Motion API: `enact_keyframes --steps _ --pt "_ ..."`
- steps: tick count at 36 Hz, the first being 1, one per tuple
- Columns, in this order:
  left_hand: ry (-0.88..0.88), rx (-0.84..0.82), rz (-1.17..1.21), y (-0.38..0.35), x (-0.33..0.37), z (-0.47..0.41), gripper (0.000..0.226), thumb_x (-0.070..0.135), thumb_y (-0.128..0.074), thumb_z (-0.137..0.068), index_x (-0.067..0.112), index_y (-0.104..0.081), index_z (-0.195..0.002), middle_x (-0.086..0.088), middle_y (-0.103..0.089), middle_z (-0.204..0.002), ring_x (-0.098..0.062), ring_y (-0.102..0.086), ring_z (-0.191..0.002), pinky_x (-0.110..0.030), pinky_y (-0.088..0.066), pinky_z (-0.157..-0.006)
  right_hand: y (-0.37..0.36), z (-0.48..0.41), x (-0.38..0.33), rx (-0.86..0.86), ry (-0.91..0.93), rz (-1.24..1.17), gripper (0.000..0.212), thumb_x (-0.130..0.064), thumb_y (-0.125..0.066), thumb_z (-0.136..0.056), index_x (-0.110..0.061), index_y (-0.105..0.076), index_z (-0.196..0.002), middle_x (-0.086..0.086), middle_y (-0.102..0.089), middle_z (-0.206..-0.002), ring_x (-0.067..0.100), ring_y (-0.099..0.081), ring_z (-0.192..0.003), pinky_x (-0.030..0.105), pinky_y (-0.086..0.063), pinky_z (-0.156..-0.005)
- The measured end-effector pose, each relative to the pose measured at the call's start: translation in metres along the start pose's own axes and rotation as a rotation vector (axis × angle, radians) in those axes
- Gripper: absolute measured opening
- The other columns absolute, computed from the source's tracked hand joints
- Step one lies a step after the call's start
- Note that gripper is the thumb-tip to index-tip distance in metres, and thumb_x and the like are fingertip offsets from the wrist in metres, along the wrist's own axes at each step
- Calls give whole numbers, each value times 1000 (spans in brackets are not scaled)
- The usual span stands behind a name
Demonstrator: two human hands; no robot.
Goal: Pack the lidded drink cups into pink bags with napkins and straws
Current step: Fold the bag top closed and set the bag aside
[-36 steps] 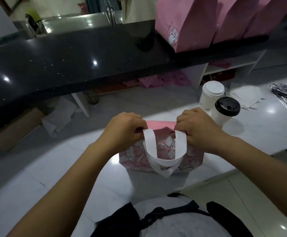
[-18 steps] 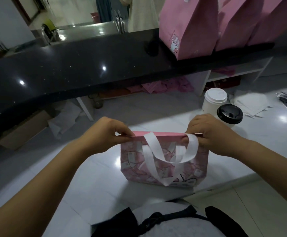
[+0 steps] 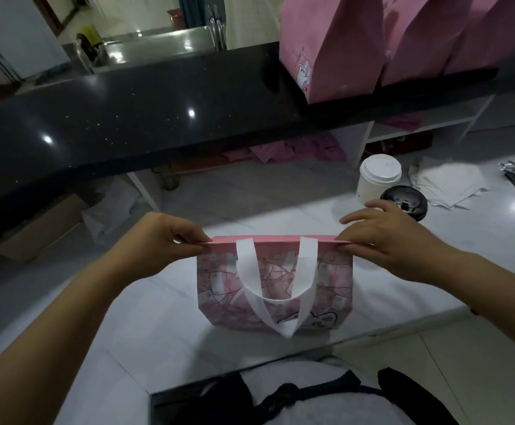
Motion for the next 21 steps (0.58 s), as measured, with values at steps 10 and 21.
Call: enact_keyframes --steps 10,21 --pt "-27 284 86 -3 10 40 17 37 -69 -74 31 -75 -89 21 -71 -80 -1 -65 -82 -11 -52 -66 1 -40 29 69 -155 -97 31 -35 -48 -102 -20 -73 -113 -3 -60 -91 22 -58 -81 34 -42 -68" --pt "-26 485 235 -52 49 61 29 39 -81 -77 16 -76 -94 11 -73 -91 -4 -67 -84 -8 -43 -75 -20 -119 37 164 -388 -841 36 -5 -48 -101 -17 -62 -132 -2 -69 -120 10 -65 -110 35 -52 -101"
Point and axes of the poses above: each hand's wrist, its own z-axis away from the middle knuckle, its own y-axis out of the back of the hand, x = y × z, the point moved 7 cm from there along -z, towards the middle knuckle
